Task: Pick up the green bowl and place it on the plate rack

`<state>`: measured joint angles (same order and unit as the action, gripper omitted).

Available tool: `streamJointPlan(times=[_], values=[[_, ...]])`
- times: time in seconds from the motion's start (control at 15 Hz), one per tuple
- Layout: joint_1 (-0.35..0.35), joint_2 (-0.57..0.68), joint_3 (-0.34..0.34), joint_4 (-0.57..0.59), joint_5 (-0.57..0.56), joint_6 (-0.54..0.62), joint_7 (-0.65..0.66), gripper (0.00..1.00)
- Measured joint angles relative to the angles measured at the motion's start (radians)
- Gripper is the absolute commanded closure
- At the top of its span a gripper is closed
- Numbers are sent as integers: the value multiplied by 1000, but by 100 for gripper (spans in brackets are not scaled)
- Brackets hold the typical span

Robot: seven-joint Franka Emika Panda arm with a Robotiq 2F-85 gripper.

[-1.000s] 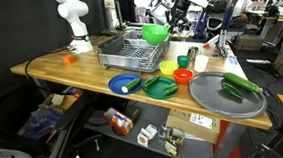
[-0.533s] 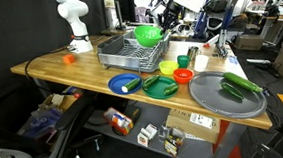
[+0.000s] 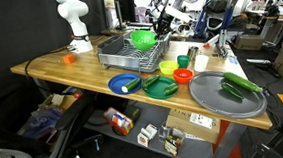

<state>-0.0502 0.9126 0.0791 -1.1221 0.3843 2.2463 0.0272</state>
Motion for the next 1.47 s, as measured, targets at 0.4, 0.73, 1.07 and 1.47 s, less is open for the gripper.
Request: streamJointPlan(times=[0.4,0.73,1.07,1.47], values=[[8,188,0,227,-63,-62,76,84],[17,261,0,352,-80,-130,118,38],[17,279,0,410,-83,-155,129,3],[16,246,-10,448,-84,-168,127,0]])
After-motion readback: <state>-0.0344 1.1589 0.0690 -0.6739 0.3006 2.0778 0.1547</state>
